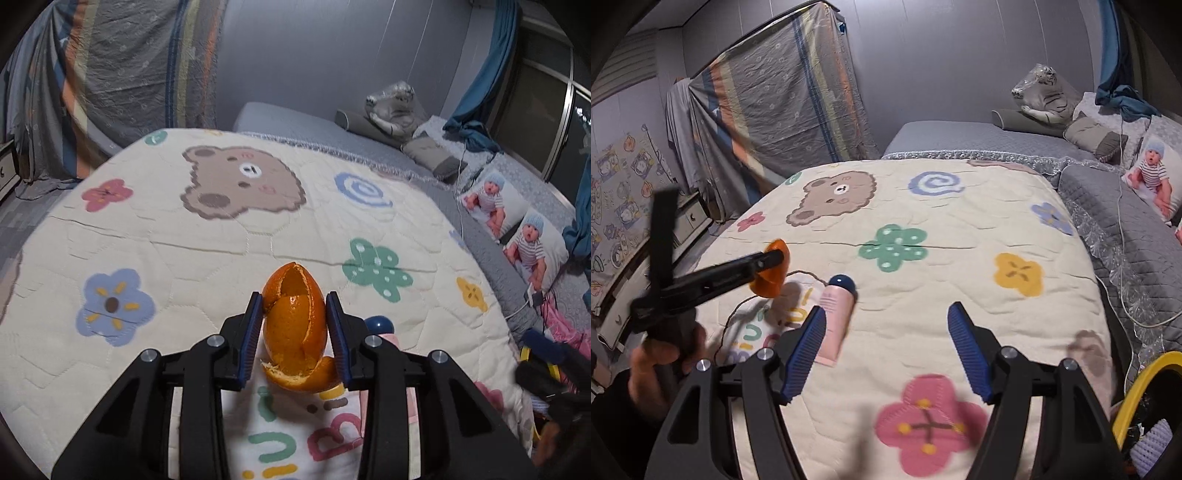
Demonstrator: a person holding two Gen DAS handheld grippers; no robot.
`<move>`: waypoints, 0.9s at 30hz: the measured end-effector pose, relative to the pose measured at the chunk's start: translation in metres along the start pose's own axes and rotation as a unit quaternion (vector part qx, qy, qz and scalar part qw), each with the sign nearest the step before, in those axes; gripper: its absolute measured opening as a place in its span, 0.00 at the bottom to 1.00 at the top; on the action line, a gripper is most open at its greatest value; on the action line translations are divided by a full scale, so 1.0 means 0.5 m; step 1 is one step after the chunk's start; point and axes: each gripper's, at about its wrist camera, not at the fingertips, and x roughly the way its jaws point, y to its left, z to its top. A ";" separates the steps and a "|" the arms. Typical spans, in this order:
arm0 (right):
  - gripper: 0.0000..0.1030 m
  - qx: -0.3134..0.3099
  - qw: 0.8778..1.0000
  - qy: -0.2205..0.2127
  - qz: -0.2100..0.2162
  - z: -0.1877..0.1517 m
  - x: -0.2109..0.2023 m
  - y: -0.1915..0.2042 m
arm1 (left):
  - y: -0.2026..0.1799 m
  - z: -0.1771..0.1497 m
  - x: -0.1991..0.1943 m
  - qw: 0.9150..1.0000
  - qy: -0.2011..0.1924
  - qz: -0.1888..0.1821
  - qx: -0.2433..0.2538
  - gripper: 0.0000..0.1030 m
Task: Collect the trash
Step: 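Grasp the orange peel with the left tool while the right tool grasps the pink lotion tube, then carry the orange peel and pink tube over the yellow bin with both tools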
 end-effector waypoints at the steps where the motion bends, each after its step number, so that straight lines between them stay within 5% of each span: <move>1: 0.63 0.002 1.000 0.001 -0.003 0.001 0.011 0.009 | 0.001 0.002 -0.009 1.000 -0.006 0.005 0.002 0.32; 11: 0.62 0.040 0.999 0.012 -0.035 0.017 0.139 0.071 | 0.029 -0.001 -0.092 0.996 -0.074 0.037 0.017 0.32; 27: 0.40 0.045 0.995 0.074 -0.054 0.011 0.257 0.091 | 0.059 0.001 -0.098 0.995 -0.094 0.033 0.007 0.32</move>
